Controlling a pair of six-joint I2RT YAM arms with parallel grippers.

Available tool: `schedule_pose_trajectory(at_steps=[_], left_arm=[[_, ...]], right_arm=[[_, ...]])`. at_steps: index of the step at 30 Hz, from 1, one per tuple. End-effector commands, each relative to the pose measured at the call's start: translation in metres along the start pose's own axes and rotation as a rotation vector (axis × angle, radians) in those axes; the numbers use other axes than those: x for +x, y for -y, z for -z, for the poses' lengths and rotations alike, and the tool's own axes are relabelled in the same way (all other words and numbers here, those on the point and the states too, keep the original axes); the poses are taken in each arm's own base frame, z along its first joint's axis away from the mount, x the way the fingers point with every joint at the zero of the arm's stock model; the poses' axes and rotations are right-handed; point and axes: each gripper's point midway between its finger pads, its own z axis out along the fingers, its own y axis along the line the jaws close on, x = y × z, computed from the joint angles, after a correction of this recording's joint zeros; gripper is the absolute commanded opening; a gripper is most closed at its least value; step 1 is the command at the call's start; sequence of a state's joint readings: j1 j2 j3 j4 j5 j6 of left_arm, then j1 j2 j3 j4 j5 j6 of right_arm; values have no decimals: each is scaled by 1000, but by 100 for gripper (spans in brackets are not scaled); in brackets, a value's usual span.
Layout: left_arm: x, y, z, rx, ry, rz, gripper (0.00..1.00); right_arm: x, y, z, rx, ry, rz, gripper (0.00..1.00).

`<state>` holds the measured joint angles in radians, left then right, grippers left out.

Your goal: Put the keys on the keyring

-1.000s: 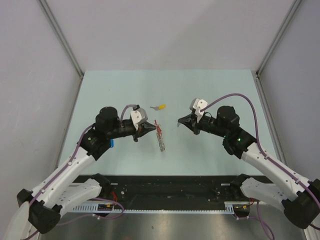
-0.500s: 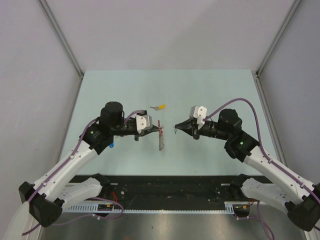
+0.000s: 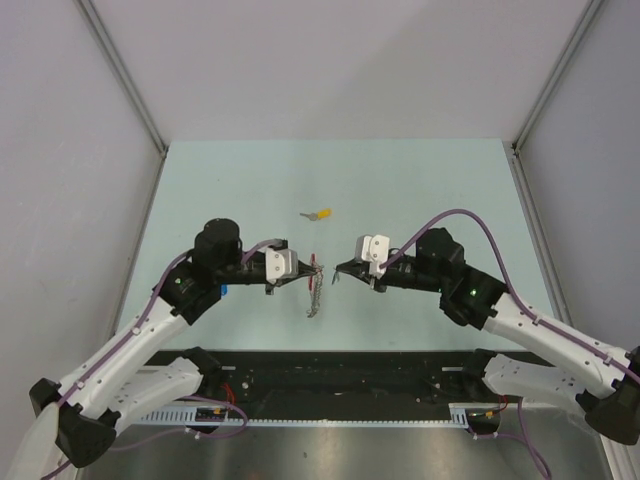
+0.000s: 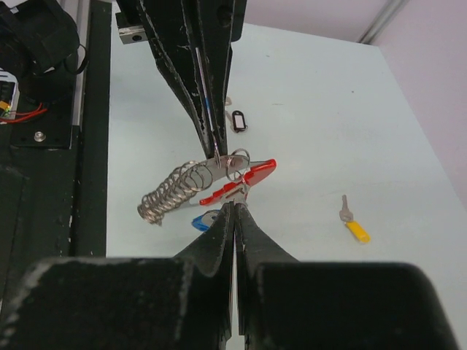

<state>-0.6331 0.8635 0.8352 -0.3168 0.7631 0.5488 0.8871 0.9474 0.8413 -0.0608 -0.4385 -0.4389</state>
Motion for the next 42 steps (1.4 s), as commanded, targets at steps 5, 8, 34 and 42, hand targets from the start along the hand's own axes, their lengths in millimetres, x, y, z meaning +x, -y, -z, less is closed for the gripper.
schedule_pose_trajectory(at_steps=[5,8,34,42], left_arm=[[-13,7,-3,19,49,-74,0],[-14,7,-2,11,50,-80,0],[-1,5,-4,-14,1,-113,0],[-2,7,-5,-8,4,-118,0]], right_arm=[[-14,10,-10,47,-44,88,0],[-17,7,-11,40,-46,98,0],[-32,-8,-8,7,-26,106,0],[-30,-7,-10,10,-36,103,0]])
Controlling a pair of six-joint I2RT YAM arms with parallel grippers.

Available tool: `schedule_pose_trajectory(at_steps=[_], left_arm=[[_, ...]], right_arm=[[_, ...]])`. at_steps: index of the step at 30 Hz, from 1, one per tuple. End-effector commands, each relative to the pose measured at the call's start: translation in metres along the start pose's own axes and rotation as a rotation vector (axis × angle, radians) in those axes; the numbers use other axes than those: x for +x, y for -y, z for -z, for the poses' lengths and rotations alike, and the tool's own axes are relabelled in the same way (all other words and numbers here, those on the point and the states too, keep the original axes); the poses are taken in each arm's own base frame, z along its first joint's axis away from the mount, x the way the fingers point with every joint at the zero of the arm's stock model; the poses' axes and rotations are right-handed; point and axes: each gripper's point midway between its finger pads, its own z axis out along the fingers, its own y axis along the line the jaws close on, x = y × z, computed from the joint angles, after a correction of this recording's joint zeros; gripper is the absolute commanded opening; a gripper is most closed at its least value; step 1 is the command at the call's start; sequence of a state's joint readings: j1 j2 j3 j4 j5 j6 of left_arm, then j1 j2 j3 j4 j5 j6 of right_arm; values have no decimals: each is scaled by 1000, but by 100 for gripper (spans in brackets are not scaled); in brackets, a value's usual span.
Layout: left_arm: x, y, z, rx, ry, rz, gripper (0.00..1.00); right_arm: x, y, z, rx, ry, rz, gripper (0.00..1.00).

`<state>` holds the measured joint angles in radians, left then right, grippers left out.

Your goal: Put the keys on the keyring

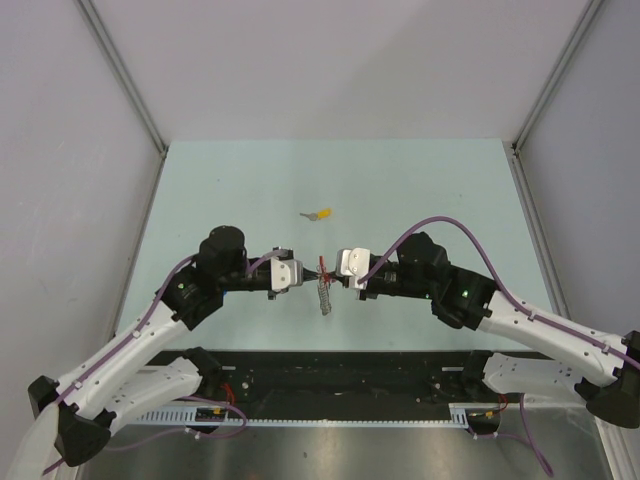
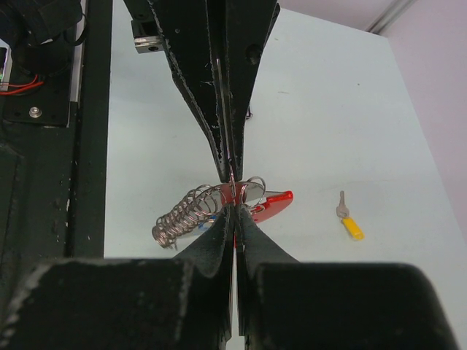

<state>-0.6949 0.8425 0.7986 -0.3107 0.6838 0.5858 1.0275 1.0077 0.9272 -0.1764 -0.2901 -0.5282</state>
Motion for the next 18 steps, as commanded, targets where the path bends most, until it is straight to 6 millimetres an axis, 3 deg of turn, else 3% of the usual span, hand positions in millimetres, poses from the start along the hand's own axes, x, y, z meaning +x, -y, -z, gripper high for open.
schedule_pose_trajectory(at_steps=[1,18], left_arm=[[-10,-2,0,-2,32,-72,0],[-10,-1,0,2,32,-70,0]], right_arm=[[-26,12,7,43,53,17,0],[-29,7,4,12,63,25,0]])
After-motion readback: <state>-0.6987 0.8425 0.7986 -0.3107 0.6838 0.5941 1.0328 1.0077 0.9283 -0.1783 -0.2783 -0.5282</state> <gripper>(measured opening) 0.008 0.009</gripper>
